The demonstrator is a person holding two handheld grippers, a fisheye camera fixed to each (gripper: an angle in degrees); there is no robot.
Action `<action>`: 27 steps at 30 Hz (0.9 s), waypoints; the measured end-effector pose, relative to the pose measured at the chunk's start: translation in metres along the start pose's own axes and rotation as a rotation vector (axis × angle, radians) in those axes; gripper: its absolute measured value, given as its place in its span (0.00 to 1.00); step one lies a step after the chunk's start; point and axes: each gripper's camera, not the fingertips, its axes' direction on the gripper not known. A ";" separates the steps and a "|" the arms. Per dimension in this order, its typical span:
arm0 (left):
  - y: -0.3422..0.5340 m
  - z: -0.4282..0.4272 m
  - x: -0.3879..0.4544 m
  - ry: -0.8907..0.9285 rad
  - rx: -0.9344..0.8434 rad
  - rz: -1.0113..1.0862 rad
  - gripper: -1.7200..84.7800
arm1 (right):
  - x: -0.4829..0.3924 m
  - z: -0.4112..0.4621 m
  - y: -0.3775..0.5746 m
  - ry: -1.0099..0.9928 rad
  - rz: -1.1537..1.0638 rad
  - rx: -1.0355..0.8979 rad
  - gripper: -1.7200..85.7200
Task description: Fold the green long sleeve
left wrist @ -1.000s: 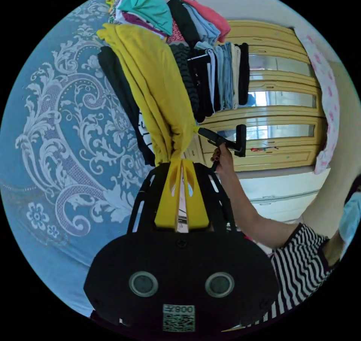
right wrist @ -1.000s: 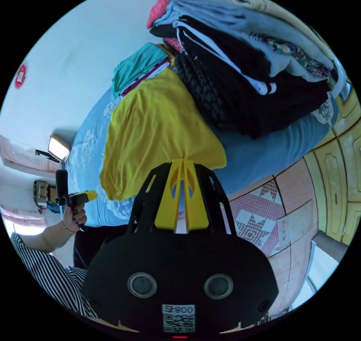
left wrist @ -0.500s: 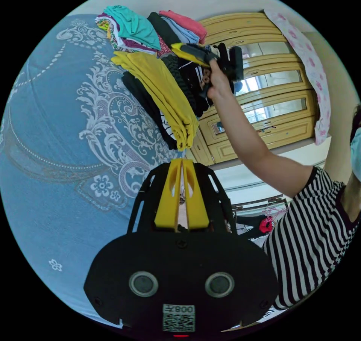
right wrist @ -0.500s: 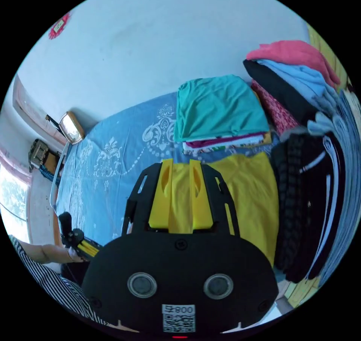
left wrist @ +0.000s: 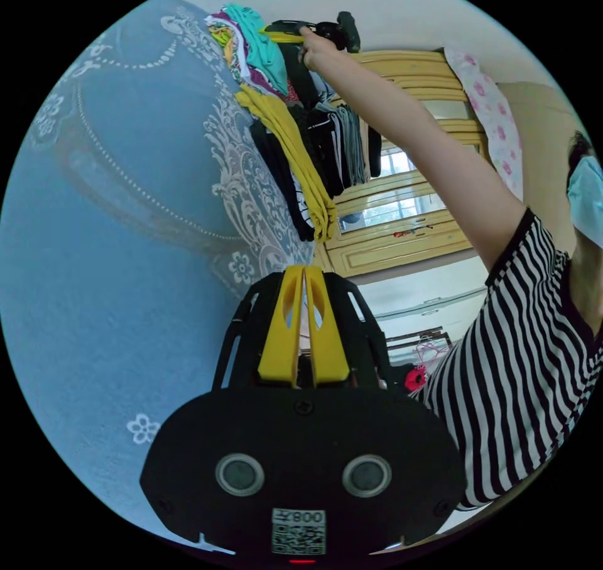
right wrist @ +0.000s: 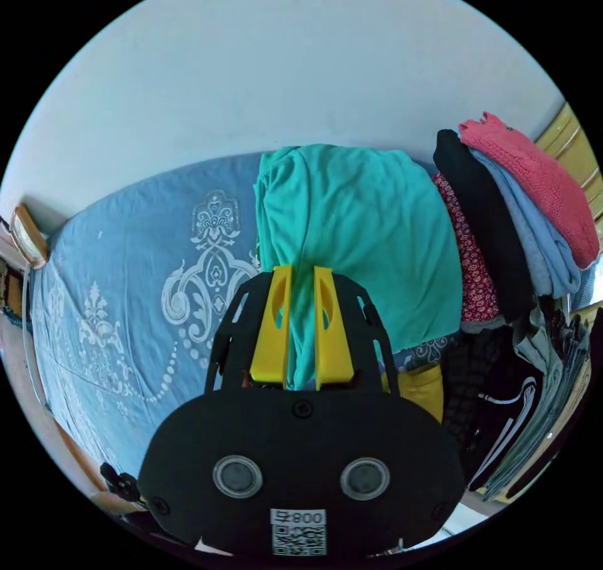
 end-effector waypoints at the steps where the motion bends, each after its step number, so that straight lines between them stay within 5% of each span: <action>1: 0.002 -0.006 0.002 0.000 0.000 -0.004 0.02 | -0.006 -0.002 0.000 0.008 0.014 0.018 0.08; 13: 0.037 -0.138 0.106 0.043 0.079 -0.050 0.02 | -0.006 -0.144 0.032 -0.341 0.147 0.234 0.03; 27: 0.085 -0.373 0.347 -0.197 0.395 0.097 0.04 | -0.121 -0.435 0.156 -0.852 -0.310 0.456 0.03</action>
